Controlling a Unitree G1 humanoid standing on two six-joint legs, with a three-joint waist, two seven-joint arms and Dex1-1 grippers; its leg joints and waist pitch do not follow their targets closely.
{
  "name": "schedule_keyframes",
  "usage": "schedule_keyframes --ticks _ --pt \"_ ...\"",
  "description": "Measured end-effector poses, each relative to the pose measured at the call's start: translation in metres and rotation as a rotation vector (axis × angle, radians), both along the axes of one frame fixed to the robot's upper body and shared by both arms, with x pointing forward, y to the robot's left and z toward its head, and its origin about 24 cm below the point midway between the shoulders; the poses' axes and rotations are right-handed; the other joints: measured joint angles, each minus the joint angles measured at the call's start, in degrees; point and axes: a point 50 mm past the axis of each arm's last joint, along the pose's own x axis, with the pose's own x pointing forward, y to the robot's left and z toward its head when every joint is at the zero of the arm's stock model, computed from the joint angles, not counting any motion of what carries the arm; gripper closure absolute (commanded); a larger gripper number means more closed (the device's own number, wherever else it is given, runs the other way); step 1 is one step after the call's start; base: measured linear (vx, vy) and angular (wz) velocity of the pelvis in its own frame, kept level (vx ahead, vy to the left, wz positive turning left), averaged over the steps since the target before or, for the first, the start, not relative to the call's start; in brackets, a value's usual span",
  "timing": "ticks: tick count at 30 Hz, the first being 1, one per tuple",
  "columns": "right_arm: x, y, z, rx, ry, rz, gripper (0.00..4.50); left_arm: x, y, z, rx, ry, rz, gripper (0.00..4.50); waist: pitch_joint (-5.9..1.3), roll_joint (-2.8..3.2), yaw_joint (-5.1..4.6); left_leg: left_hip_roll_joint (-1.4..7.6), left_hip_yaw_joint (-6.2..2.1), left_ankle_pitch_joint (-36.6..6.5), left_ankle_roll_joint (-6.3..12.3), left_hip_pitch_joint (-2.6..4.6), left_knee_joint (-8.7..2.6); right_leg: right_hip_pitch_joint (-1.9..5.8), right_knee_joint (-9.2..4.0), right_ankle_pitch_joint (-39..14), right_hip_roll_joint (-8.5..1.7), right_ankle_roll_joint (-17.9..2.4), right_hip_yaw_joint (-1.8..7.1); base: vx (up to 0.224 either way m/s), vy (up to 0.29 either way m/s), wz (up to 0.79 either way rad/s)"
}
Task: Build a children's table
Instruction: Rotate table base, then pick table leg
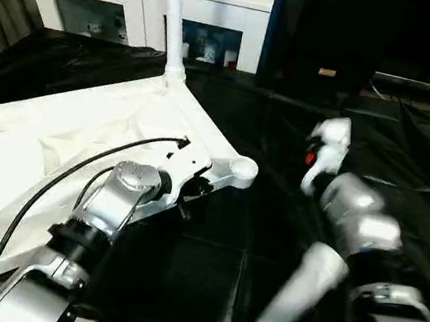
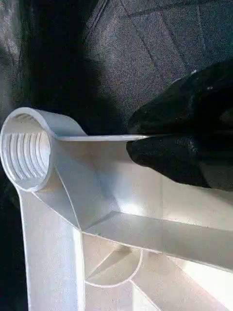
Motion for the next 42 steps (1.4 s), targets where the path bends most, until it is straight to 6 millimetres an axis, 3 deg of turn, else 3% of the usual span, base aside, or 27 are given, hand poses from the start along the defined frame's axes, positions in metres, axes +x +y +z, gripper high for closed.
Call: schedule_keyframes --ticks 9,16,20,32,42 --pt "-0.036 -0.019 0.026 -0.135 -0.036 0.422 0.08 -0.001 0.001 -0.001 0.003 -0.004 -0.002 4.5 0.0 0.0 0.08 0.05 -0.01 0.0 0.06 0.01 0.13 0.01 0.08 0.0 0.02 0.0 0.0 0.0 0.0 0.0" --pt "-0.071 -0.035 0.036 -0.317 0.11 0.74 0.08 -0.002 0.001 -0.002 0.008 0.0 -0.011 4.5 0.02 0.04 1.05 0.1 -0.01 0.0 0.06 0.06 0.4 0.03 0.37 0.0 0.02 0.0 0.03 0.0 0.0 0.0" --pt "-0.088 -0.031 0.036 -0.393 0.161 0.874 0.08 -0.002 0.002 -0.002 0.012 0.002 -0.012 4.5 0.02 0.03 1.26 0.13 -0.04 0.0 0.05 0.1 0.53 0.02 0.56 0.0 0.03 0.0 0.03 0.0 0.0 0.0" --pt "-0.115 -0.035 0.022 -0.712 0.247 1.074 0.08 -0.003 0.007 -0.002 0.024 0.003 -0.031 4.5 0.02 0.04 1.38 0.13 -0.1 0.0 0.04 0.08 0.82 0.06 0.74 0.0 0.02 0.0 0.07 0.0 0.0 0.0" --pt "-0.13 -0.034 0.023 -0.859 0.137 1.232 0.08 -0.003 0.007 -0.002 0.022 0.002 -0.054 4.5 0.01 0.04 1.54 0.13 -0.17 0.0 0.04 0.07 0.86 0.1 0.75 0.0 0.02 0.0 0.03 0.0 0.0 0.0"
